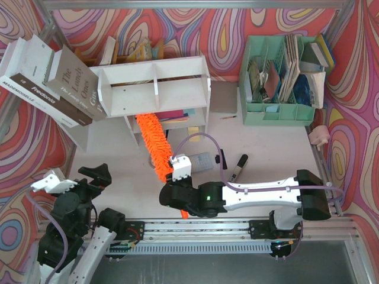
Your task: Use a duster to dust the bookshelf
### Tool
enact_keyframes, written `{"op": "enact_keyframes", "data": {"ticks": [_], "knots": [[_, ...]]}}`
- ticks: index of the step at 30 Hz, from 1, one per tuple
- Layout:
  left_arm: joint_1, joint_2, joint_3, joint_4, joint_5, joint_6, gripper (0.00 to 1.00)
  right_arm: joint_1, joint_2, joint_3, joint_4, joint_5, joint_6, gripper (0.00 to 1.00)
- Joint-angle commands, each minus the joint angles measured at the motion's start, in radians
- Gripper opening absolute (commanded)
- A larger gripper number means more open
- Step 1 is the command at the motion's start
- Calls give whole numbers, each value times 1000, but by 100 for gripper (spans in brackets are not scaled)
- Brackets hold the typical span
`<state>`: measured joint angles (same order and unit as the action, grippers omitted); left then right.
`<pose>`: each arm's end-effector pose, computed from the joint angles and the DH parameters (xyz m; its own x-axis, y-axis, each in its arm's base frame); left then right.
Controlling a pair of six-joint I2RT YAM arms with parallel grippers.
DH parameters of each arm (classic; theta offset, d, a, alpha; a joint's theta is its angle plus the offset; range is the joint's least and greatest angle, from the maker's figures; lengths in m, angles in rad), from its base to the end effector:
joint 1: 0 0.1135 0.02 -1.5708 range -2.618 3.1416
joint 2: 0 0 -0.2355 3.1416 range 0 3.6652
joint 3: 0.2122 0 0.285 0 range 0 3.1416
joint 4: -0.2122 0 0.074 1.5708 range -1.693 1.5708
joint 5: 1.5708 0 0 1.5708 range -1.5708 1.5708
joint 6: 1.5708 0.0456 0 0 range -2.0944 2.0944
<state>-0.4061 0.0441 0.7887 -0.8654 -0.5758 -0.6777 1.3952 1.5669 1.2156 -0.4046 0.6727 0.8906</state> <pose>0.0653 -0.0010 0.3433 0.0174 -0.5799 -0.8145 -0.1981 0.7965 -0.5713 0.0946 0.3703 0.2343 -0.6125 0.0285 -0.7899 -0.3414 0.8918 0.2969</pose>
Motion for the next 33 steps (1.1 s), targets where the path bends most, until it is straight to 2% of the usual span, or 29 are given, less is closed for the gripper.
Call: {"op": "enact_keyframes", "data": {"ticks": [1, 5, 10, 14, 19, 21, 25, 33], "knots": [[-5, 1, -14, 14, 4, 0, 99, 7, -39, 10, 68, 47, -32, 0], [-5, -5, -14, 11, 3, -1, 99, 7, 27, 86, 109, -23, -106, 0], [-5, -10, -14, 9, -2, -3, 99, 7, 46, 101, 112, -20, -117, 0], [-5, -4, -15, 13, -1, -2, 99, 7, 0, 61, 12, 59, -9, 0], [-5, 7, -15, 15, 5, 1, 99, 5, -72, 15, -200, 167, 221, 0], [-5, 7, -15, 16, 5, 2, 98, 5, -94, -4, -224, 182, 265, 0], [-5, 7, -16, 16, 4, 1, 99, 5, -87, 6, -115, 151, 138, 0], [-5, 9, -16, 16, 3, 0, 98, 21, 23, 90, 134, -27, -151, 0]]}}
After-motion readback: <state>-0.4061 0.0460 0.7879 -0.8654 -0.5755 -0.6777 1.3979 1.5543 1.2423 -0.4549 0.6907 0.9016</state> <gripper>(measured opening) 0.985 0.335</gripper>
